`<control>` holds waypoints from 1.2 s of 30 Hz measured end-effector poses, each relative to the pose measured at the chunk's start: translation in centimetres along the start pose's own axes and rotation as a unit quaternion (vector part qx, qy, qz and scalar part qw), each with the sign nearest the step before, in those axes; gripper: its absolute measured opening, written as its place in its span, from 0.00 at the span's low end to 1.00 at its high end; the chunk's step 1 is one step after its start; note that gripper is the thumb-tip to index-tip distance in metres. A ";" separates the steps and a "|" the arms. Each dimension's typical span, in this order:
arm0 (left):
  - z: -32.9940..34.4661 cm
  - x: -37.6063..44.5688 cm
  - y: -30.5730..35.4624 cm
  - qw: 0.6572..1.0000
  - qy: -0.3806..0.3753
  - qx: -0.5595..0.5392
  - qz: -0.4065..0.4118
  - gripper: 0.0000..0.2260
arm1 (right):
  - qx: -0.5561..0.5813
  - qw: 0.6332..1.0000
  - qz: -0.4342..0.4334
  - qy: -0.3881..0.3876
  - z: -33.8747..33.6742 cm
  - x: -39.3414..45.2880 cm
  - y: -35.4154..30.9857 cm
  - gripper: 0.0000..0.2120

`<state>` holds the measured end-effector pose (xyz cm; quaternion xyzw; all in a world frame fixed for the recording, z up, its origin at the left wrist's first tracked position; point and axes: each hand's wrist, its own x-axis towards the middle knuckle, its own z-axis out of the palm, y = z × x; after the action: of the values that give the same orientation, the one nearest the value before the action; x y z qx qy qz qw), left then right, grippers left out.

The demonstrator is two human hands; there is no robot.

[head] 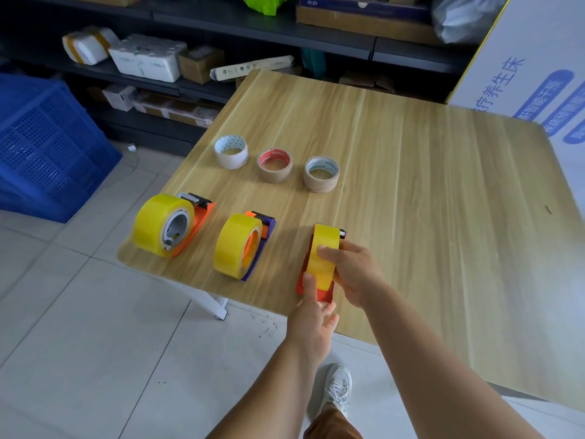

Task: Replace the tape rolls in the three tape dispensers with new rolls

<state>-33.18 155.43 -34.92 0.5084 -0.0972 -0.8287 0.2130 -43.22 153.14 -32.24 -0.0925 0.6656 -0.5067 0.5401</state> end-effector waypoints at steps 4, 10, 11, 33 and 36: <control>0.0 -0.7 0.0 0.999 0.017 0.027 -0.016 0.32 | 0.013 1.000 0.001 -0.006 -0.3 0.0 0.5 0.05; 0.3 -0.2 0.8 0.935 0.179 0.268 0.146 0.28 | 0.029 1.000 -0.003 -0.009 -0.3 0.0 1.1 0.08; 0.4 -0.2 1.1 0.912 0.185 0.308 0.198 0.28 | 0.030 1.000 -0.003 -0.003 -0.3 0.0 1.3 0.10; 0.2 -0.3 6.1 0.664 0.089 0.651 0.357 0.23 | -0.067 0.990 -0.039 0.118 0.4 0.1 0.9 0.18; 0.8 -1.2 6.7 0.598 0.081 0.721 0.341 0.23 | -0.142 0.981 -0.058 0.122 0.6 -1.2 0.2 0.21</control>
<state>-31.67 149.94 -31.05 0.4915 -0.8116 -0.3117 0.0510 -42.17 153.75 -31.58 -0.1445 0.7850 -0.4452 0.4057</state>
